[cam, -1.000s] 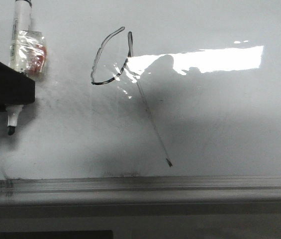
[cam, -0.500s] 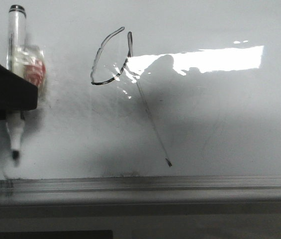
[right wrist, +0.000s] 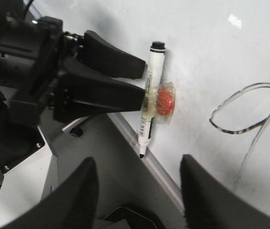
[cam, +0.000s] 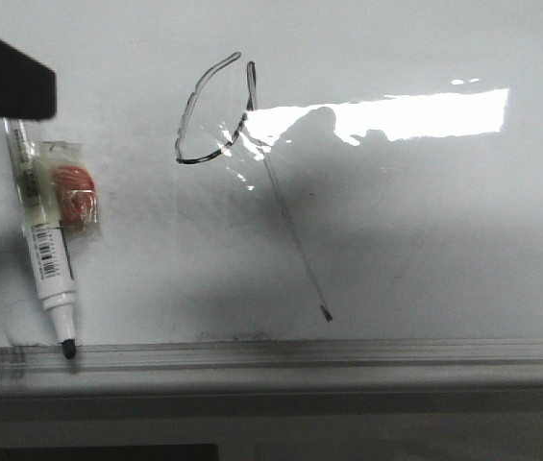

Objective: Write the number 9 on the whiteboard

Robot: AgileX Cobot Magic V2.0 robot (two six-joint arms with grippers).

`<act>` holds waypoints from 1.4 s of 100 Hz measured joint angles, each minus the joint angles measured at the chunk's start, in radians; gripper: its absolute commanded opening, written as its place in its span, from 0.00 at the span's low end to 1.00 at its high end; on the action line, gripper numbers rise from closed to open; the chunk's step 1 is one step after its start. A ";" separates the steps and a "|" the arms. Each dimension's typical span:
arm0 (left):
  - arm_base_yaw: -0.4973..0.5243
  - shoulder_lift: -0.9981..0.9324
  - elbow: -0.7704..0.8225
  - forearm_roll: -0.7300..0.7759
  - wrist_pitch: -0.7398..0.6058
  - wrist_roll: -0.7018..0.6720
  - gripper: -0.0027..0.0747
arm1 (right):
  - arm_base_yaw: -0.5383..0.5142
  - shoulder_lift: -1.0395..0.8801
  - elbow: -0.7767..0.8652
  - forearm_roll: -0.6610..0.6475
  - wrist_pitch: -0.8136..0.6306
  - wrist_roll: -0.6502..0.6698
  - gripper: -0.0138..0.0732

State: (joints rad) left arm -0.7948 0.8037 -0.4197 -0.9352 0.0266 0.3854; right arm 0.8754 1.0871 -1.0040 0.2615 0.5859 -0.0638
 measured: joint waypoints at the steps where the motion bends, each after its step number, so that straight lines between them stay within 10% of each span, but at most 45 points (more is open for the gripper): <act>1: 0.000 -0.006 0.000 0.005 0.000 0.000 0.56 | 0.000 -0.004 0.003 -0.003 -0.002 0.000 0.26; 7: 0.000 -0.065 0.001 0.029 0.000 0.000 0.35 | 0.000 -0.028 0.021 -0.017 -0.028 0.000 0.07; 16: 0.000 -0.153 0.003 0.088 0.004 0.000 0.01 | 0.000 -0.087 0.067 -0.028 -0.087 0.000 0.09; 72: 0.000 -0.701 0.262 0.175 0.013 0.014 0.01 | 0.000 -0.637 0.721 -0.186 -0.660 -0.015 0.09; 140: 0.009 -0.751 0.311 0.107 0.008 0.014 0.01 | 0.000 -0.770 0.881 -0.186 -0.702 -0.015 0.09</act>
State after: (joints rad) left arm -0.7862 0.0524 -0.1088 -0.8279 0.0351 0.3996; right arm 0.8754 0.3170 -0.1233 0.0756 -0.1159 -0.0791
